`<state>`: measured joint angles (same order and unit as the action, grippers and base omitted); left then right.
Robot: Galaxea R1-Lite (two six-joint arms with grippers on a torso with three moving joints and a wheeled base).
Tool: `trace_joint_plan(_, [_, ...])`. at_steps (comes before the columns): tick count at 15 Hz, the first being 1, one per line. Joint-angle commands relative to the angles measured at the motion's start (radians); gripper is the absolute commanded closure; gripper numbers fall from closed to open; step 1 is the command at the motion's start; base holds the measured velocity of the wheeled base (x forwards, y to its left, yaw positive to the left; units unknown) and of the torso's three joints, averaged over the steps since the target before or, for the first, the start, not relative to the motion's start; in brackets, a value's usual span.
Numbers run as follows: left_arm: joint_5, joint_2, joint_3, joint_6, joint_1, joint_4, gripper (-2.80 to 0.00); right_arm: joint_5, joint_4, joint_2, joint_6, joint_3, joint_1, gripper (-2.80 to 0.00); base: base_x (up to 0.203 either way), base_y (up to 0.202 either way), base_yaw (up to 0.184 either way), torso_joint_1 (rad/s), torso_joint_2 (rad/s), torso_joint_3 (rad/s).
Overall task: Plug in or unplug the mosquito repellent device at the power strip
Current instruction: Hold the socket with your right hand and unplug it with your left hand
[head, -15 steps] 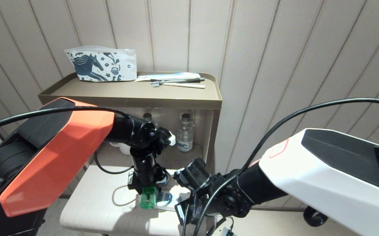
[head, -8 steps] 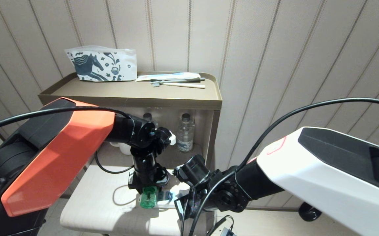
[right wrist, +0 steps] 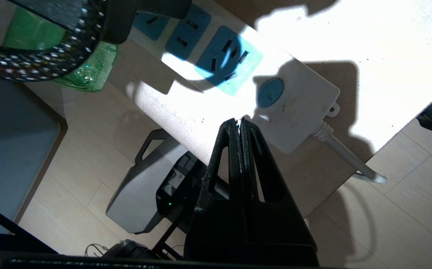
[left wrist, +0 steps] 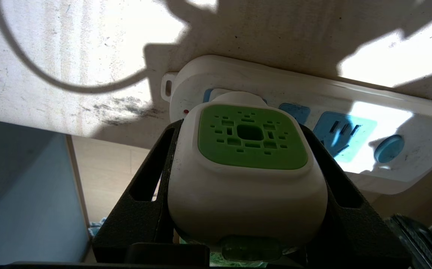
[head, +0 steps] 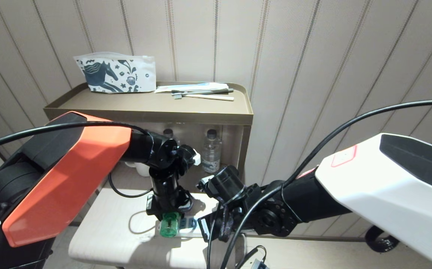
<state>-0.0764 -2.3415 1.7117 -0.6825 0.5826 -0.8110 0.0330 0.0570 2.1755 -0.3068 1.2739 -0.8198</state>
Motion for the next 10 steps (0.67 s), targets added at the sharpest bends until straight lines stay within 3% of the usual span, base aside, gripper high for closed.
trace_joint_plan(1, [0.0, -0.003, 0.003, -0.003, 0.0, -0.002, 0.0, 0.001, 0.001, 0.026, 0.002, 0.014, -0.004, 0.0, 0.0, 0.0, 0.0, 0.0, 0.0, 0.0])
trace_joint_plan(10, [0.0, -0.024, 0.014, -0.003, -0.001, -0.004, 0.0, -0.002, 0.0, 0.113, 0.005, 0.066, 0.007, 0.0, 0.0, 0.0, 0.0, 0.0, 0.0, 0.0])
